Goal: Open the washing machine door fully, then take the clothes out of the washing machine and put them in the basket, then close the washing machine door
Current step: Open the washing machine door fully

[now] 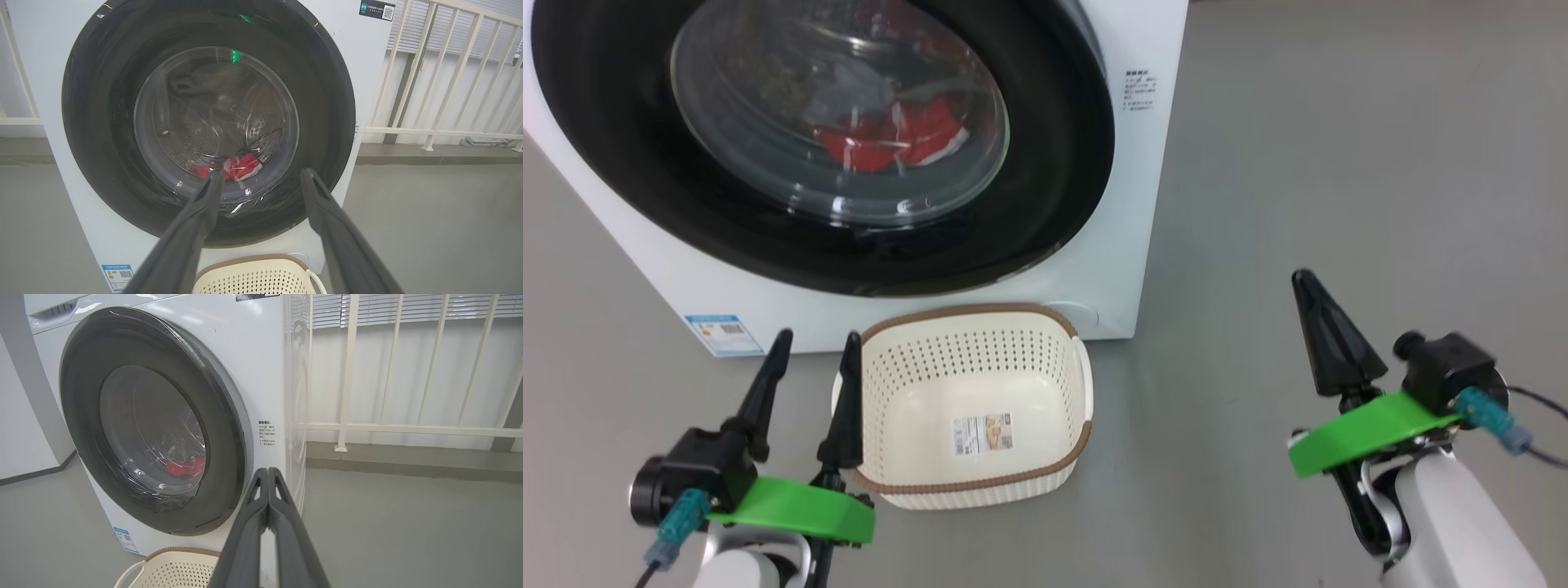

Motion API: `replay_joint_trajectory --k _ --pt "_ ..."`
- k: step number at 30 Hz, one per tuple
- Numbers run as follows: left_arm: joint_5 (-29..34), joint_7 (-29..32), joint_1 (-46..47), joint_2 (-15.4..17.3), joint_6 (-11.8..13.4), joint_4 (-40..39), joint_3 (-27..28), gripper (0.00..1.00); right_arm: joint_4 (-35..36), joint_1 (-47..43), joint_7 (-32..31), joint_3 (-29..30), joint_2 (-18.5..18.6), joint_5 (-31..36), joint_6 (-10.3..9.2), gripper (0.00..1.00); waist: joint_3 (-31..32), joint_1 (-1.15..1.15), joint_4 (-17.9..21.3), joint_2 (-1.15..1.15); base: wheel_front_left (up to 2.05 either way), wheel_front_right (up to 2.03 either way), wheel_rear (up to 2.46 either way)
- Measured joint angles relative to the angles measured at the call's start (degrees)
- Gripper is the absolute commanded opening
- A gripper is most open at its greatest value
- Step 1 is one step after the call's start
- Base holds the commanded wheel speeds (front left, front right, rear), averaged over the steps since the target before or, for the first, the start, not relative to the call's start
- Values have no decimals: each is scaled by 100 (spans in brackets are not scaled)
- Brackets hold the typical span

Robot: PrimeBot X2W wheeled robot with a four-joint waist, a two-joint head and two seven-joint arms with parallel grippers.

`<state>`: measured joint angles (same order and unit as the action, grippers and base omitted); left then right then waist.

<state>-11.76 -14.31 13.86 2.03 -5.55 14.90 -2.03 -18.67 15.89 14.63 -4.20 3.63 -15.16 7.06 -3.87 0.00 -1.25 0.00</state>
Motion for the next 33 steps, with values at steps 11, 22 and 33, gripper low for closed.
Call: replay_joint_trajectory --k 11,22,33 --pt "-49 0 172 1 -10 -355 -103 100 -543 843 -62 -883 363 -2976 0 0 -476 0 -173 0 0 0 0" --pt "-98 -3 454 0 5 -706 -342 100 -178 1917 -950 -1112 1033 -5849 0 0 -1092 0 -374 0 0 0 0" --pt "-203 -25 771 -1 83 -1122 -555 100 287 2778 -2056 -699 1461 -7567 0 0 -1886 0 -614 0 0 0 0"
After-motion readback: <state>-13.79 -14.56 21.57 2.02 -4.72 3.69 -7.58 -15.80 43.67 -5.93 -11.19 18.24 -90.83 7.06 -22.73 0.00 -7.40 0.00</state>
